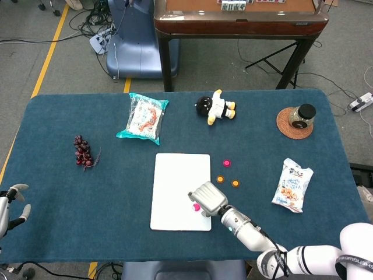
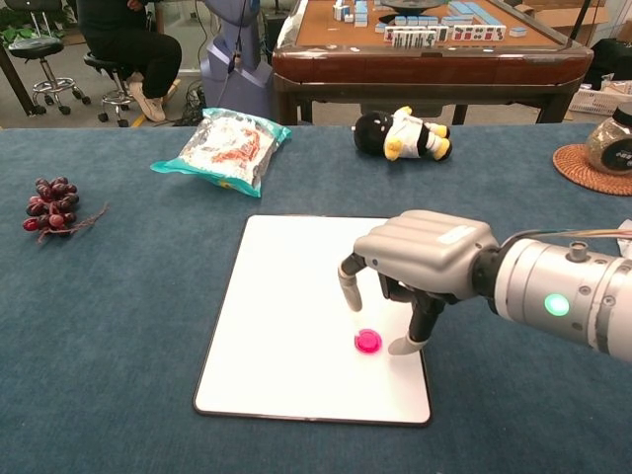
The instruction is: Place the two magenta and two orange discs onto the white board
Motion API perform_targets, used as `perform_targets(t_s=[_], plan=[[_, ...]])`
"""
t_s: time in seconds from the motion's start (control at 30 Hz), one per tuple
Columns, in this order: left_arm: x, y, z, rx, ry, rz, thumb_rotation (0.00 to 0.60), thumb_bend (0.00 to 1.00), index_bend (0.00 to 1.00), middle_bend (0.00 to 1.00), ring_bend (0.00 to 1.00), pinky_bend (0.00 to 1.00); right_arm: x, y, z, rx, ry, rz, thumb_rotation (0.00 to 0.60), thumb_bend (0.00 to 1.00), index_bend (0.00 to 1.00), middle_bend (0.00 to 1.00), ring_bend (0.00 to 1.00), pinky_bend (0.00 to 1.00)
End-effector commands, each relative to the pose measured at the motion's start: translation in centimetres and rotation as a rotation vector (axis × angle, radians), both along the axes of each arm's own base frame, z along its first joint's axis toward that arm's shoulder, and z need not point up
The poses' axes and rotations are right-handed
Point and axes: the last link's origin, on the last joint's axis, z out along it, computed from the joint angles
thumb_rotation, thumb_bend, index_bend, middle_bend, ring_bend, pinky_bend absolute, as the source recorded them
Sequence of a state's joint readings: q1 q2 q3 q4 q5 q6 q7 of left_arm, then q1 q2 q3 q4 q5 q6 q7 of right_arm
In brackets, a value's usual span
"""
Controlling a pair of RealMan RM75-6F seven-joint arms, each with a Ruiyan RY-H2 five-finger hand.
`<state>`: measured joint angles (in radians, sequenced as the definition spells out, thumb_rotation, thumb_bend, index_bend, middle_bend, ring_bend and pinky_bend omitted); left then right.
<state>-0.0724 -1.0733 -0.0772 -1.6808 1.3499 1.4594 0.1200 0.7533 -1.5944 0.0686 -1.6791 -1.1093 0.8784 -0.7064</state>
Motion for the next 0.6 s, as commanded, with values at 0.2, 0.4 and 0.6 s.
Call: perform_targets(t_s=[0.2, 0.4, 0.6], plan=[[0.0, 0.0, 0.1, 0.004, -0.002, 0.001, 0.600, 0.38, 0.39, 0.51, 0.42, 0.63, -0.2, -2.2, 2.0, -0.088, -0.004, -0.022, 0.600, 0.14, 0.42, 1.00, 1.00, 1.00], [0.0, 0.0, 0.0, 0.000, -0.001, 0.001, 0.600, 0.38, 0.39, 0.51, 0.42, 0.63, -0.9, -5.1, 4.2, -0.194, 0.032, -0.063, 0.600, 0.14, 0.42, 1.00, 1.00, 1.00], [0.0, 0.0, -0.2, -0.006, 0.001, 0.001, 0.600, 0.38, 0.39, 0.51, 0.42, 0.63, -2.1, -7.4, 5.2, -0.251, 0.060, -0.134, 0.600, 0.14, 0.42, 1.00, 1.00, 1.00]])
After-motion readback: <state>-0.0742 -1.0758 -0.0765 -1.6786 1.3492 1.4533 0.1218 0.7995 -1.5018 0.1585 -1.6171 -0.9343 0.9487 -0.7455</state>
